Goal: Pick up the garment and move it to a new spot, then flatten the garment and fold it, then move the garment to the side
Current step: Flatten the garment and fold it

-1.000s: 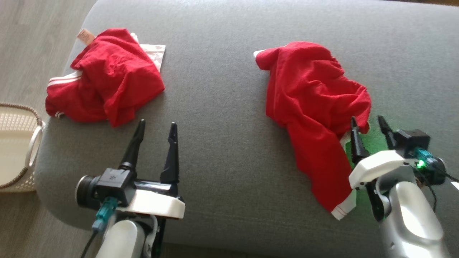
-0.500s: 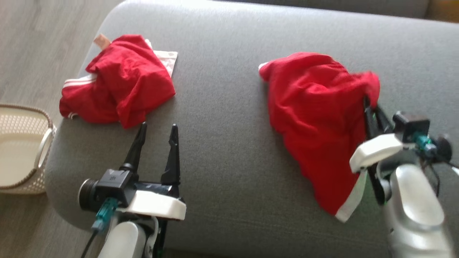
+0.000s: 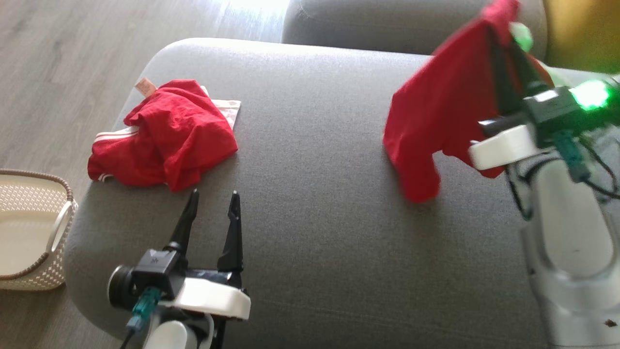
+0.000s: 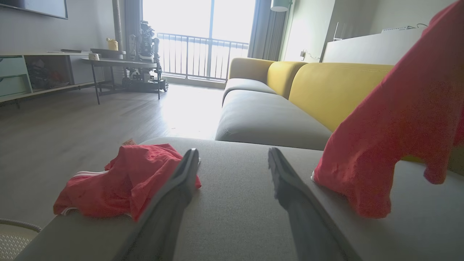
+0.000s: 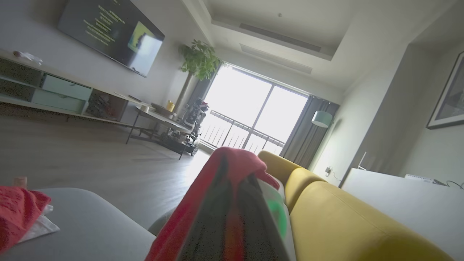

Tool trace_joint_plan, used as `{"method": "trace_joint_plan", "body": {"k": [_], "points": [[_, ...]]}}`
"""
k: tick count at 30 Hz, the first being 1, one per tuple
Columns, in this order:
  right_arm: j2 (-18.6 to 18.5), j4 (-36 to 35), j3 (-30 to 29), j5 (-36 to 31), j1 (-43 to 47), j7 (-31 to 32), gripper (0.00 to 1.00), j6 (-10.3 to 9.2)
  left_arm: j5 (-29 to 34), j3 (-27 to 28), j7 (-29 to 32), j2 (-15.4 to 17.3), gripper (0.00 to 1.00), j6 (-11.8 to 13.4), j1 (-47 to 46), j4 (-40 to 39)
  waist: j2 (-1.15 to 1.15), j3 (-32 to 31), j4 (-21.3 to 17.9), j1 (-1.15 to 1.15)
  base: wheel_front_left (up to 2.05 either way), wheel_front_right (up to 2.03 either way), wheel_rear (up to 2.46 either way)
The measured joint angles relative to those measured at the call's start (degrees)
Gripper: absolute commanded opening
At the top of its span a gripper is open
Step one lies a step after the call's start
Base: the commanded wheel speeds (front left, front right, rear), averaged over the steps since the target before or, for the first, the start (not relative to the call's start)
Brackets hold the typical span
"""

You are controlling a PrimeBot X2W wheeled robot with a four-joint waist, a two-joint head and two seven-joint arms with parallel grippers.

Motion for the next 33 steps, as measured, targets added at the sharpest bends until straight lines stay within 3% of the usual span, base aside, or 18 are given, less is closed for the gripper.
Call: {"method": "trace_joint_plan", "body": {"k": [5,9,12,16,23,27,31,32,33], "points": [[-2.42,-6.75,10.48,5.39,-2.53,0.8,0.0,0.01,0.0,0.14,0.0,0.02,1.0,-0.04,1.31,0.01,0.0,-0.61,0.26,0.0,0.0,0.0,0.0],[-4.35,-11.23,11.81,8.69,-5.21,3.65,0.0,0.01,0.0,-0.05,0.0,0.02,1.0,-0.07,1.23,-0.01,0.0,-0.31,1.24,0.0,0.0,0.0,0.0],[-7.12,-10.59,11.88,9.62,-5.78,6.47,0.0,0.01,0.0,-0.58,0.0,0.02,1.0,-0.05,1.15,-0.05,0.0,0.21,2.47,0.0,0.0,0.0,0.0],[-11.5,-2.78,11.4,12.01,-5.67,8.9,0.0,0.01,-0.01,-0.96,0.0,0.02,1.0,-0.01,0.75,-0.08,0.0,1.53,4.36,0.0,0.0,0.0,0.0],[-17.92,20.04,17.04,14.7,-8.63,6.83,0.0,0.02,-0.3,-1.42,0.0,0.02,1.0,-0.07,-2.11,-0.04,0.0,5.06,7.46,0.0,0.0,0.0,0.0],[-19.4,30.23,18.7,12.5,-14.97,4.19,0.0,0.02,-0.93,-1.97,0.0,0.01,1.0,-0.01,-3.02,-0.11,0.0,7.01,8.96,0.0,0.0,0.0,0.0],[-19.65,36.65,13.96,8.13,-21.04,1.9,0.0,0.01,-1.32,-2.34,0.0,0.0,1.0,0.1,-3.95,-0.11,0.0,8.62,9.83,0.0,0.0,0.0,0.0],[-19.65,37.8,12.82,6.75,-22.19,1.54,0.02,0.02,-1.42,-2.46,0.0,-0.01,1.0,0.13,-4.05,-0.11,0.0,8.88,9.91,0.0,0.0,0.0,0.0],[-19.64,38.76,11.94,5.14,-23.0,1.19,0.29,0.02,-1.42,-2.61,0.0,-0.01,1.0,0.4,-4.11,-0.11,0.0,9.09,9.93,0.0,0.0,0.0,0.0]]}}
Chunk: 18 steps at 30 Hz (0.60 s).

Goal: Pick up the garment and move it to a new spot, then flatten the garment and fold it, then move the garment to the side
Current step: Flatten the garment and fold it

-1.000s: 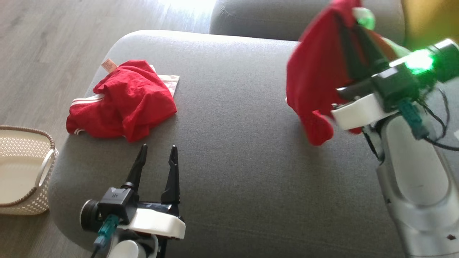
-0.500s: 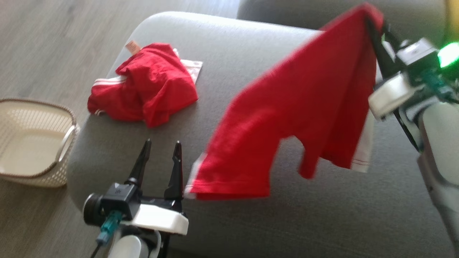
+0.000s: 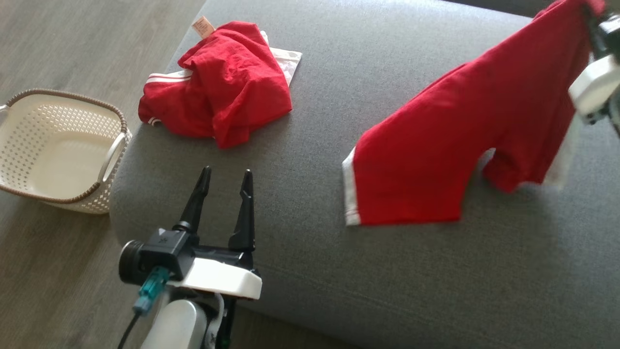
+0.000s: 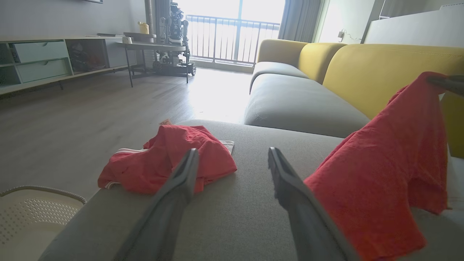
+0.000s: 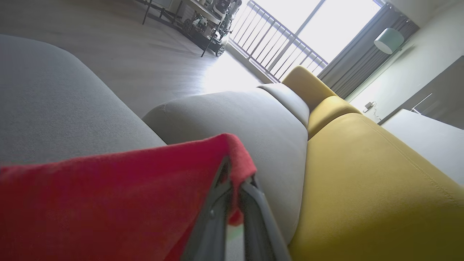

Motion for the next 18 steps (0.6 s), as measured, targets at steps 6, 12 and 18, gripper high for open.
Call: {"method": "trace_joint_plan", "body": {"k": [6,12,18], "points": [[4.02,6.36,-3.89,-4.06,-0.3,-0.78,1.0,-0.01,0.0,-0.79,0.0,-0.01,1.0,0.2,-0.82,0.13,0.0,-0.3,-1.13,0.0,0.0,0.0,0.0],[8.2,7.79,-6.25,-3.9,-0.05,-1.01,1.0,-0.01,0.0,0.2,0.0,-0.05,1.0,0.62,-0.72,0.18,0.0,-2.04,-3.58,0.0,0.0,0.0,0.0],[12.51,-1.26,-6.98,0.6,4.96,-1.11,1.0,-0.01,-0.67,4.46,0.0,-0.05,1.0,0.59,-0.53,-1.02,0.0,-4.32,-7.44,0.0,0.0,0.0,0.0]]}}
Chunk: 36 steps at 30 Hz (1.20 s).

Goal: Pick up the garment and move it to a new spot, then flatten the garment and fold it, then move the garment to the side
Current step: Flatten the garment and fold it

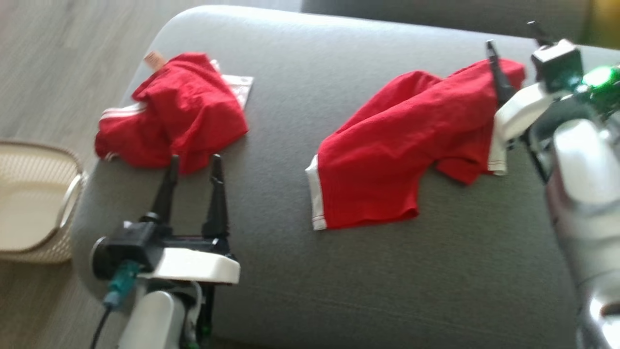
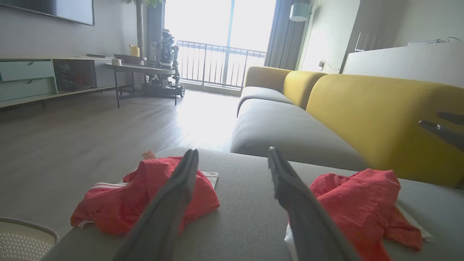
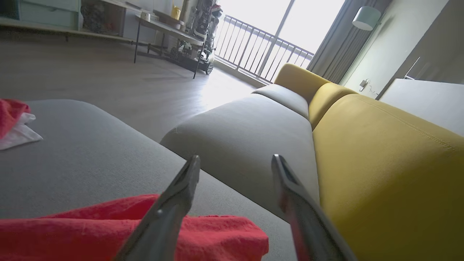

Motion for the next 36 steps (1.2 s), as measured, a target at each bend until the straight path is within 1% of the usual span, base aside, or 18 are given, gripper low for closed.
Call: {"method": "trace_joint_plan", "body": {"k": [1,2,3,4,5,10,13,16,18,22,24,32,36], "points": [[0.7,-2.48,0.01,1.21,1.58,-0.08,1.0,0.0,0.0,0.65,0.0,0.0,1.0,0.0,0.0,-0.3,0.0,-0.45,-0.65,0.0,0.0,0.0,0.0],[0.7,-2.48,0.01,1.21,1.58,-0.08,1.0,0.0,0.0,0.65,0.0,0.0,1.0,0.0,0.0,-0.3,0.0,-0.45,-0.65,0.0,0.0,0.0,0.0],[1.49,-5.46,-0.03,2.89,3.42,-0.09,1.0,0.0,0.18,1.34,0.0,0.0,1.0,-0.04,0.02,-0.54,0.0,-0.94,-1.32,0.0,0.0,0.0,0.0],[2.75,-11.56,0.43,5.42,7.42,-0.15,1.0,0.0,0.24,2.66,0.0,-0.01,1.0,-0.05,0.18,-0.74,0.0,-1.84,-2.67,0.0,0.0,0.0,0.0],[2.75,-11.56,0.43,5.42,7.42,-0.15,1.0,0.0,0.24,2.66,0.0,-0.01,1.0,-0.05,0.18,-0.74,0.0,-1.84,-2.67,0.0,0.0,0.0,0.0],[5.23,-24.69,-0.03,8.56,18.75,-0.15,1.0,0.0,0.42,5.8,0.0,-0.05,1.0,-0.23,2.76,-1.18,0.0,-3.71,-6.12,0.0,0.0,0.0,0.0],[6.81,-30.28,-1.9,10.15,24.88,-0.15,1.0,0.0,0.68,6.19,0.0,-0.05,1.0,-0.57,3.92,-1.09,0.0,-4.43,-7.74,0.0,0.0,0.0,0.0],[8.12,-34.18,-3.64,10.33,30.49,-0.15,1.0,0.0,0.74,6.53,0.0,-0.05,1.0,-1.04,4.25,-0.79,0.0,-4.9,-8.79,0.0,0.0,0.0,0.0],[9.06,-36.1,-5.86,11.74,35.91,-0.15,1.0,0.0,0.73,6.64,0.0,-0.05,1.0,-1.05,5.07,-0.25,0.0,-5.19,-9.32,0.0,0.0,0.0,0.0],[9.09,-36.45,-7.1,13.76,39.88,-0.15,1.0,0.0,0.73,6.28,0.0,-0.05,1.0,-1.05,5.98,0.51,0.0,-5.32,-9.7,0.0,0.0,0.0,0.0],[9.22,-36.5,-6.86,14.92,40.14,-0.15,1.0,0.0,0.73,5.89,0.0,-0.04,1.0,-1.05,5.99,0.76,0.0,-5.37,-9.73,0.0,0.0,0.0,0.0],[9.34,-37.15,-5.66,15.38,40.08,-0.15,1.0,0.0,0.73,5.41,0.0,-0.04,1.0,-1.07,5.95,0.82,0.0,-5.07,-8.72,0.0,0.0,0.0,0.0],[9.38,-36.35,-4.98,17.67,40.1,-0.15,1.0,0.0,0.66,4.25,0.0,-0.02,1.0,-1.05,5.94,1.07,0.0,-4.35,-7.71,0.0,0.0,0.0,0.0]]}}
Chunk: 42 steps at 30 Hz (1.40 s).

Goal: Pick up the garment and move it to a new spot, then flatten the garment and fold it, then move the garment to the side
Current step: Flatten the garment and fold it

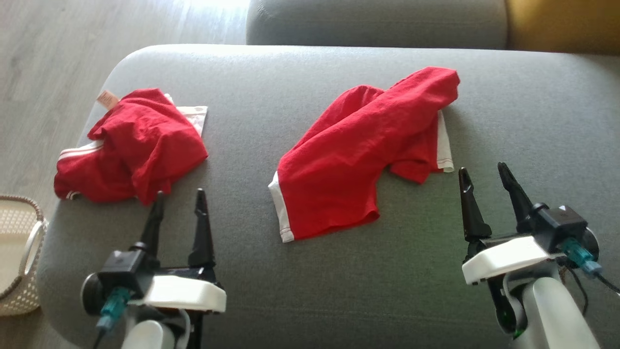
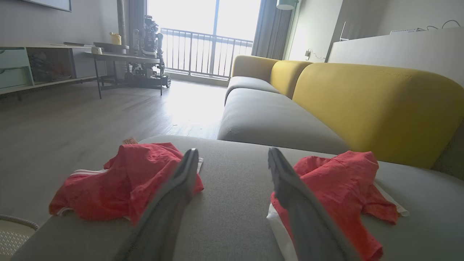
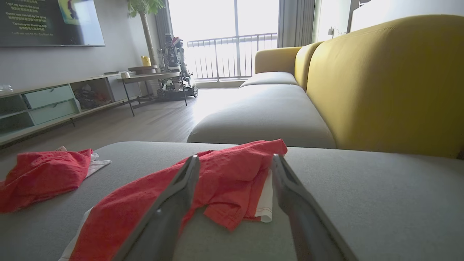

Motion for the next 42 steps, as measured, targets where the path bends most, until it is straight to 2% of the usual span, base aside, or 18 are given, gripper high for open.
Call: {"method": "trace_joint_plan", "body": {"k": [9,16,26,27,28,31,37,42], "points": [[-0.01,7.51,6.25,7.31,-3.1,1.96,1.0,0.0,-1.01,-2.85,0.0,-0.03,1.0,0.04,-1.3,0.64,0.0,3.9,2.62,0.0,0.0,0.0,0.0],[-0.08,15.41,9.83,8.27,-8.44,2.41,1.0,0.0,-1.59,-4.72,0.0,-0.03,1.0,0.31,-4.43,1.4,0.0,6.68,6.3,0.0,0.0,0.0,0.0],[-0.1,24.15,10.7,8.04,-9.21,3.48,1.0,0.0,-2.11,-6.11,0.0,-0.03,1.0,1.09,-4.76,1.9,0.0,7.6,9.98,0.0,0.0,0.0,0.0],[-0.1,24.77,10.88,8.28,-9.27,3.59,0.36,0.0,-2.11,-6.11,0.0,-0.03,1.0,1.09,-4.75,1.9,0.0,7.55,10.08,0.0,0.0,0.0,0.0],[-0.1,25.54,11.13,9.05,-9.42,4.12,0.0,0.0,-2.11,-6.11,0.0,-0.03,1.0,1.09,-4.75,1.91,0.0,7.44,10.12,0.0,0.0,0.0,0.0],[-0.12,26.71,11.65,11.33,-10.15,4.32,0.0,0.0,-2.08,-5.94,0.0,-0.03,1.0,1.09,-4.72,2.0,0.0,7.11,9.85,0.0,0.0,0.0,0.0],[-0.13,26.75,12.85,11.39,-11.71,2.11,0.0,0.0,-1.92,-5.78,0.0,-0.04,1.0,1.08,-4.69,2.08,0.0,6.21,8.09,0.0,0.0,0.0,0.0],[-0.08,26.58,10.76,8.08,-11.57,1.22,0.0,0.0,-1.41,-5.64,0.0,-0.04,1.0,1.08,-4.58,2.1,0.0,4.98,6.16,0.0,0.0,0.0,0.0]]}}
